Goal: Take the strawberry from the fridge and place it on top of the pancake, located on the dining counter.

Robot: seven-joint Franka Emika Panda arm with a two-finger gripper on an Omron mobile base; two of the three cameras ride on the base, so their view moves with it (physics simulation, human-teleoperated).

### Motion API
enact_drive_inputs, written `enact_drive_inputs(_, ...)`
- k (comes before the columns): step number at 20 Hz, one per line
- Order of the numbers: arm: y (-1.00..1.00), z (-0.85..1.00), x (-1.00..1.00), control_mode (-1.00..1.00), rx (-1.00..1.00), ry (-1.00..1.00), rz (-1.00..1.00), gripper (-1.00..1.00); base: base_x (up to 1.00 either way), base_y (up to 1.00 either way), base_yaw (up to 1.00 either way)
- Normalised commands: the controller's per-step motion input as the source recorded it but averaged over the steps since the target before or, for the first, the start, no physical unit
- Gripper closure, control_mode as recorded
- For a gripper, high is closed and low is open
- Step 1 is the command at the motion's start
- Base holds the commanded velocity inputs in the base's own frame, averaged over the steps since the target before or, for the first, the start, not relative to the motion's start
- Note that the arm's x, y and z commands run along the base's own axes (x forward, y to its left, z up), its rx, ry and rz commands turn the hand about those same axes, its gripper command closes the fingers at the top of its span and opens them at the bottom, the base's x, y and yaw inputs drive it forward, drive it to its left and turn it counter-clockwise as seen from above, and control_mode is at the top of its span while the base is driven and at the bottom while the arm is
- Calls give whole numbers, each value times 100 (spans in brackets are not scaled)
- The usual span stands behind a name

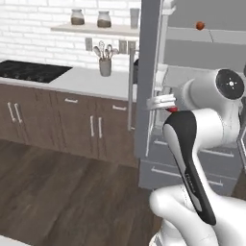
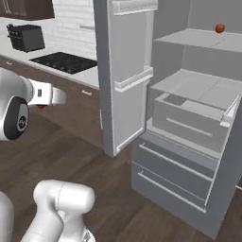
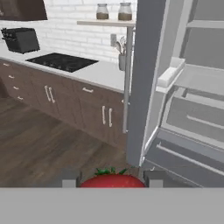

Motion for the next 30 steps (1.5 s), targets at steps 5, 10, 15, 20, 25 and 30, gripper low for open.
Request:
enact_drive_inputs(5,0,0,0,100,0,0,0,100,-59,27,63)
enact_drive_inputs(10,0,0,0,100,0,0,0,100,-79,21,57)
enact_drive_inputs(15,0,0,0,100,0,0,0,100,-99,25,50)
enact_drive_inputs(20,0,0,0,100,0,0,0,100,-96,60,47)
enact_drive_inputs(25,0,0,0,100,0,0,0,100,-89,75,43)
enact_drive_inputs(30,0,0,0,100,0,0,0,100,-50,100,26)
